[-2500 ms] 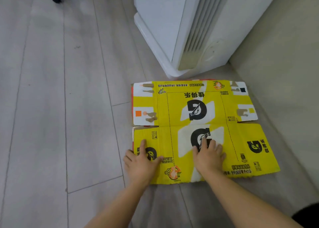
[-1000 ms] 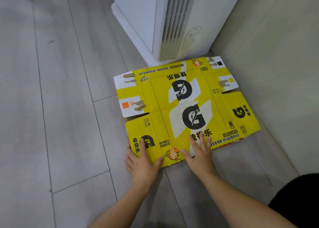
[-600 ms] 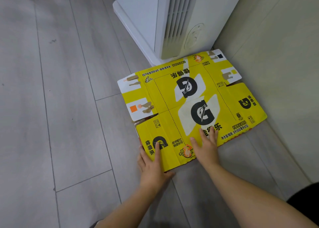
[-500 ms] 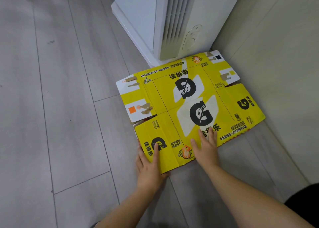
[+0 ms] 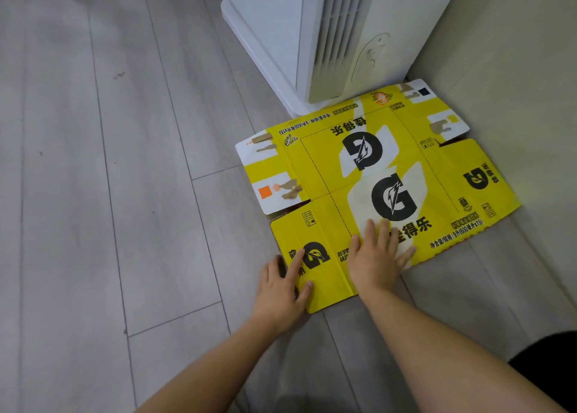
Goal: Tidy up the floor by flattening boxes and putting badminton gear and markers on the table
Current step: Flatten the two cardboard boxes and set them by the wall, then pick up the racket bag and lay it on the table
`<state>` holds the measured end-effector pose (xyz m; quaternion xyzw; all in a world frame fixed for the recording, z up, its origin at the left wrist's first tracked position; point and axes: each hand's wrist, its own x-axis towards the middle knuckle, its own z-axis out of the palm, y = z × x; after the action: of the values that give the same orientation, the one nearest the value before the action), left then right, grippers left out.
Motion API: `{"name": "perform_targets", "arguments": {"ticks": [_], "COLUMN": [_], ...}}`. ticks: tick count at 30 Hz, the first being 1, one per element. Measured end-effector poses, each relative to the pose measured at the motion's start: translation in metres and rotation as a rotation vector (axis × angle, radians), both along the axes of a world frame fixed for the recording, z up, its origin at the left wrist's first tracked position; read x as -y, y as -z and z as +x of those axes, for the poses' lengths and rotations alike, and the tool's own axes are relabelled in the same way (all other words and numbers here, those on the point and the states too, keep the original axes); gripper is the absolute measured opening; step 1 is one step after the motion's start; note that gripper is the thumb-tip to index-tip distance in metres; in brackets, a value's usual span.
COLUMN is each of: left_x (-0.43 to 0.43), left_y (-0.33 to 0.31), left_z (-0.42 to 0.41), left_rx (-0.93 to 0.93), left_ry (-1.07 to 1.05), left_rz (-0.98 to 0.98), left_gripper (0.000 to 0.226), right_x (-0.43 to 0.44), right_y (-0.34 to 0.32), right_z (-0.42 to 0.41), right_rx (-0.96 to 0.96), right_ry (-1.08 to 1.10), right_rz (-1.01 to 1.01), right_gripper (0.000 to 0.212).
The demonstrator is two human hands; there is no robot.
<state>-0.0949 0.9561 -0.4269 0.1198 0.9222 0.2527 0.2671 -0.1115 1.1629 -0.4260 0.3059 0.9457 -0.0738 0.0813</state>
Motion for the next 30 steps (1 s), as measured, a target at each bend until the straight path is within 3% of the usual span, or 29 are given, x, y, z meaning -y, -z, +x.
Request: {"name": "perform_targets", "arguments": {"ticks": [6, 13, 18, 23, 26, 30], "left_x": [0.047, 0.128, 0.179, 0.245, 0.300, 0.370], "left_y": [-0.031, -0.184, -0.301, -0.417, -0.505, -0.619], "left_z": [-0.044, -0.100, -0.101, -0.049, -0.004, 0.061], "left_rx": [-0.114, -0.131, -0.086, 0.030, 0.116, 0.225], "left_ry": [0.231, 0.472, 0.199, -0.104, -0.270, -0.490], "left_rz": [-0.182, -0.385, -0.353, -0.322, -0.306, -0.299], "left_gripper": [0.059, 0.040, 0.034, 0.033, 0.035, 0.019], "right_x": [0.028, 0.087, 0.146, 0.224, 0.292, 0.397], "right_y": [-0.021, -0.158, -0.286, -0.418, -0.510, -0.618], "right_z": [-0.013, -0.034, -0.067, -0.085, -0.080, -0.061], "right_rx": [-0.123, 0.015, 0.120, 0.323, 0.436, 0.515], "right_ry": [-0.228, -0.402, -0.526, -0.672, -0.873, -1.111], "right_rz": [0.018, -0.059, -0.030, -0.079, -0.031, -0.037], "right_gripper": [0.034, 0.038, 0.034, 0.024, 0.023, 0.023]}}
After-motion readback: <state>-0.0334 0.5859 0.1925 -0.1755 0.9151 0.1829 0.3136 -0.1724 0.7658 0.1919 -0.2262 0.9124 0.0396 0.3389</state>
